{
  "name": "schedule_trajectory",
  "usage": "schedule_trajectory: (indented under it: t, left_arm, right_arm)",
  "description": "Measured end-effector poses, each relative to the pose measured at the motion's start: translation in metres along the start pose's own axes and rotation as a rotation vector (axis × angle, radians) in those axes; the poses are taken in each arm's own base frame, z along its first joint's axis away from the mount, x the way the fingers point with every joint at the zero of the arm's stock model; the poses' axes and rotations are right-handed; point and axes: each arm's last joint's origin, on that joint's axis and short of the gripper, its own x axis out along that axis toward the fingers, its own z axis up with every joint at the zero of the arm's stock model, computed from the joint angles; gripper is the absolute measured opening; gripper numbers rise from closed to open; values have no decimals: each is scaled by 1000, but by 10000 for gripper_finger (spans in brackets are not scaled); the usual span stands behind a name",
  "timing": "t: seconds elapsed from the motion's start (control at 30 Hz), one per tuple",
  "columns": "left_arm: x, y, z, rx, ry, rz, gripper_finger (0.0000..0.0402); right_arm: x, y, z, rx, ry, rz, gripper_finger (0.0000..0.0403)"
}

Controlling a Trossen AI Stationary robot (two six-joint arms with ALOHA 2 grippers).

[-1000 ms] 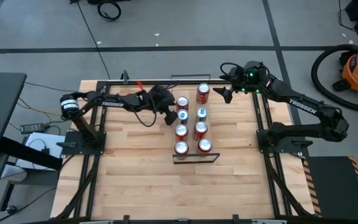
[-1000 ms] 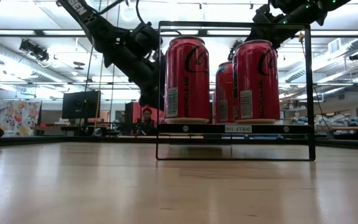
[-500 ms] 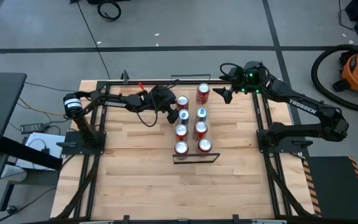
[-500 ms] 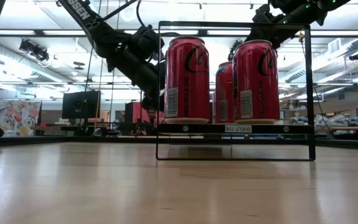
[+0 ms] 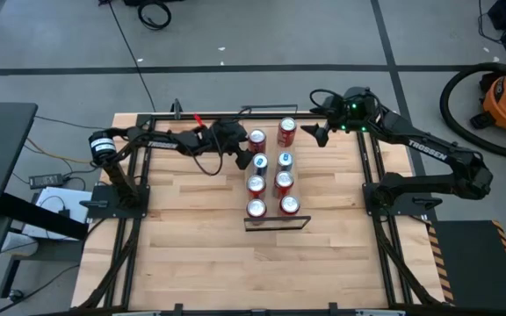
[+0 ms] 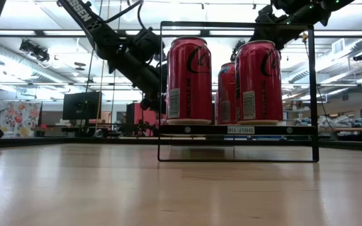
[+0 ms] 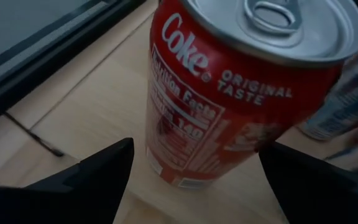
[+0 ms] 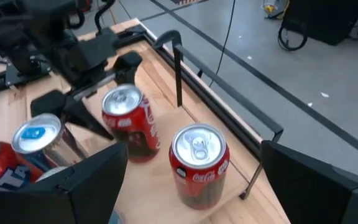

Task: Place canned beverage on shelf
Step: Adjust the soda cans on the shelf

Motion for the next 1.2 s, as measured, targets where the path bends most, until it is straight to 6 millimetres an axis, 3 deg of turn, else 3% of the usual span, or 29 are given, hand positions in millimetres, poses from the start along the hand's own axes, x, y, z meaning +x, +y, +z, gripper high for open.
schedule_trajectory:
  t: [0.4,1.2]
  left_arm:
    - [-1,14,7,-18,-53,30,357]
    - [-3,14,10,-44,-70,44,357]
  right_arm:
    - [16,1,-9,24,95,42,375]
    - [23,6,-17,44,179,40,375]
